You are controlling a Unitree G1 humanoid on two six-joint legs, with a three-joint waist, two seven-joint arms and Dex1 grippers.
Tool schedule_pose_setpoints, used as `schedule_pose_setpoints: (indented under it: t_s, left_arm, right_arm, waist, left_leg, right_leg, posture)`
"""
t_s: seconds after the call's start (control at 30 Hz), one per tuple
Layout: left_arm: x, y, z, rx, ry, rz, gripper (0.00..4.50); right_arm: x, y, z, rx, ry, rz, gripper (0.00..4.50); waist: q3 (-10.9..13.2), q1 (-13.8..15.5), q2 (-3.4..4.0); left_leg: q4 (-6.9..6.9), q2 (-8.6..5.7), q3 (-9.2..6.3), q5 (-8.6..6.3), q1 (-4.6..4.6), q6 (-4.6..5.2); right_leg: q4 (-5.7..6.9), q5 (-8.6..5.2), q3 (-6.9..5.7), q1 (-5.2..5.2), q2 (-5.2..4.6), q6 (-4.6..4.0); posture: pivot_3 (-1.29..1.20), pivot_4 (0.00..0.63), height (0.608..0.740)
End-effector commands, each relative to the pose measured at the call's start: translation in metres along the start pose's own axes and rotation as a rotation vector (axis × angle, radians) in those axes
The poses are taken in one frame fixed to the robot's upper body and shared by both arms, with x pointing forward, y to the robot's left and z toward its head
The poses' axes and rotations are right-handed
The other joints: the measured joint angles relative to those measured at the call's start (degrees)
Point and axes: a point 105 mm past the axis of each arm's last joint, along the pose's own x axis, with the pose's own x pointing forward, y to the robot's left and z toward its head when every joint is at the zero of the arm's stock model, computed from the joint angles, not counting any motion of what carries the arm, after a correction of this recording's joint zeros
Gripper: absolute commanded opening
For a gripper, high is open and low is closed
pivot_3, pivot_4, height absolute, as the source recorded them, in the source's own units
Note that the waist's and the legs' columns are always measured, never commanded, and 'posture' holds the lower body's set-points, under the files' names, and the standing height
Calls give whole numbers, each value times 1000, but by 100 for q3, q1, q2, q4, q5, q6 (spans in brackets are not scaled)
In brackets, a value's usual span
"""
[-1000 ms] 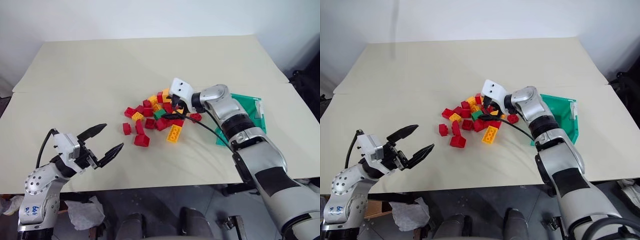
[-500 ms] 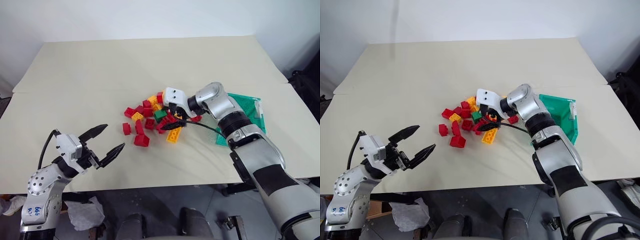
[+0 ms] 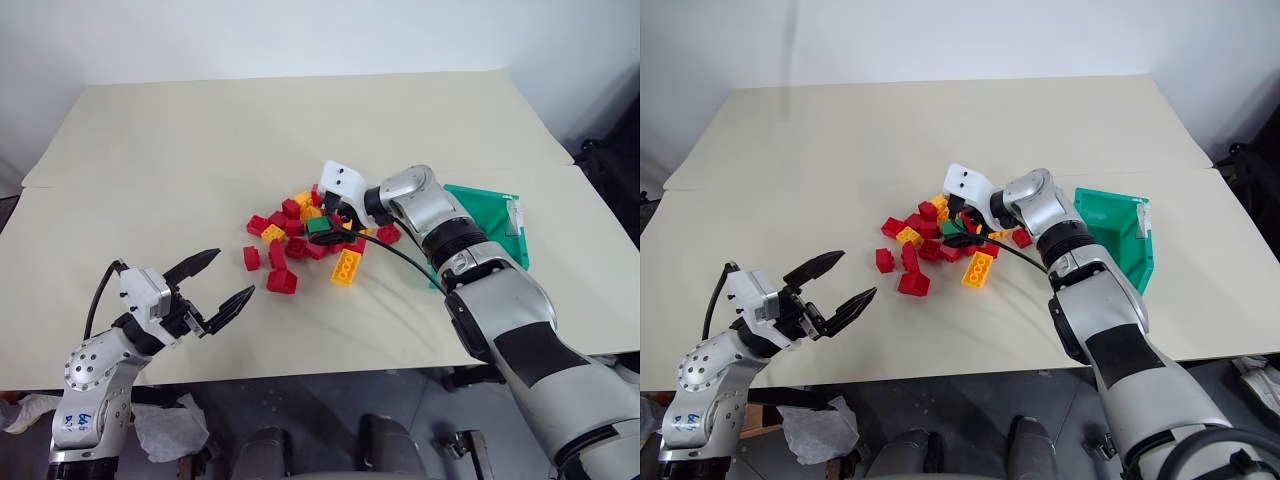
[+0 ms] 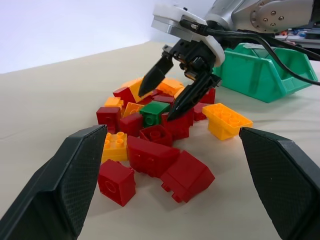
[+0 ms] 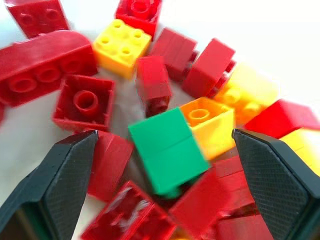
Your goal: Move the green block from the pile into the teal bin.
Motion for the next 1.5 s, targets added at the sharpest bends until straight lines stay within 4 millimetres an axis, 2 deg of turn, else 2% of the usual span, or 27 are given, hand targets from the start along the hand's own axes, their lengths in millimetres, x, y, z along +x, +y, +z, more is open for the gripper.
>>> schedule_pose_setpoints:
  t_s: [0.03,0.13,0.27,0.4,0.73,0.9,1.03,1.2,1.23,1.27,1.4,1.5]
  left_arm:
    - [1,0,13,46,-37,0,4500]
    - [1,0,14,49,-38,1,4500]
    - [-2,1,15,57,-35,14,4500]
    - [-5,0,15,55,-32,23,4500]
    - [-5,-2,16,58,-36,32,4500]
    - [-4,-2,16,58,-39,36,4500]
    - [-1,-4,16,56,-44,31,4500]
    - [-2,-3,18,60,-46,38,4500]
    - [-2,-3,18,60,-46,40,4500]
    - [-3,-3,18,60,-45,43,4500]
    - [-4,-4,18,60,-45,49,4500]
    - [-6,-5,18,56,-43,59,4500]
  right_arm:
    - [0,-2,-4,3,39,-15,4472]
    - [0,-2,-2,31,27,-10,4472]
    - [-10,-11,7,93,-32,-23,4472]
    - [-15,-20,8,79,-24,-78,4472]
    - [-2,-9,-4,19,49,-52,4472]
    - [12,7,12,-58,17,33,4472]
    - [17,16,16,-2,28,98,4472]
    - [11,14,9,43,88,115,4472]
    - [11,12,10,52,82,100,4069]
    - [9,9,12,63,69,88,3906]
    - [6,3,19,102,17,57,3906]
    - [-4,-2,25,165,-45,66,3906]
  waist:
    - [0,-1,0]
    - [0,-3,0]
    - [0,0,0]
    - [0,-15,0]
    - [0,-84,0]
    - [0,-109,0]
    - [0,-108,0]
    - [0,-35,0]
    - [0,-39,0]
    - [0,-47,0]
    - [0,-78,0]
    - [0,-80,0]
  left_leg:
    - [0,0,0,0,0,0]
    - [0,0,0,0,1,0]
    - [1,0,0,0,1,0]
    - [0,1,0,0,0,0]
    - [-3,1,0,0,1,0]
    - [-3,2,0,0,3,0]
    - [-5,5,2,0,9,-2]
    - [3,0,-3,-1,4,-1]
    - [3,0,-3,-1,4,-1]
    - [3,1,-3,-1,4,-2]
    - [-1,1,-2,-1,4,-3]
    - [-2,2,-2,-1,4,-3]
  right_leg:
    - [0,0,0,0,0,0]
    - [1,0,0,1,0,0]
    - [2,0,1,1,0,0]
    - [2,0,1,0,0,0]
    - [2,0,0,0,0,0]
    - [2,0,1,0,1,0]
    - [8,-1,3,0,2,-1]
    - [8,-1,5,3,-1,-1]
    - [8,-1,5,3,-1,-1]
    - [8,-1,5,3,-1,-1]
    - [8,-1,5,1,0,-1]
    - [8,-1,4,0,0,-1]
  posture:
    - [0,150,740]
    - [0,150,740]
    - [0,150,740]
    - [0,150,740]
    - [0,150,740]
    - [0,150,740]
    - [0,150,740]
    - [0,150,740]
    - [0,150,740]
    - [0,150,740]
    - [0,150,740]
    - [0,150,740]
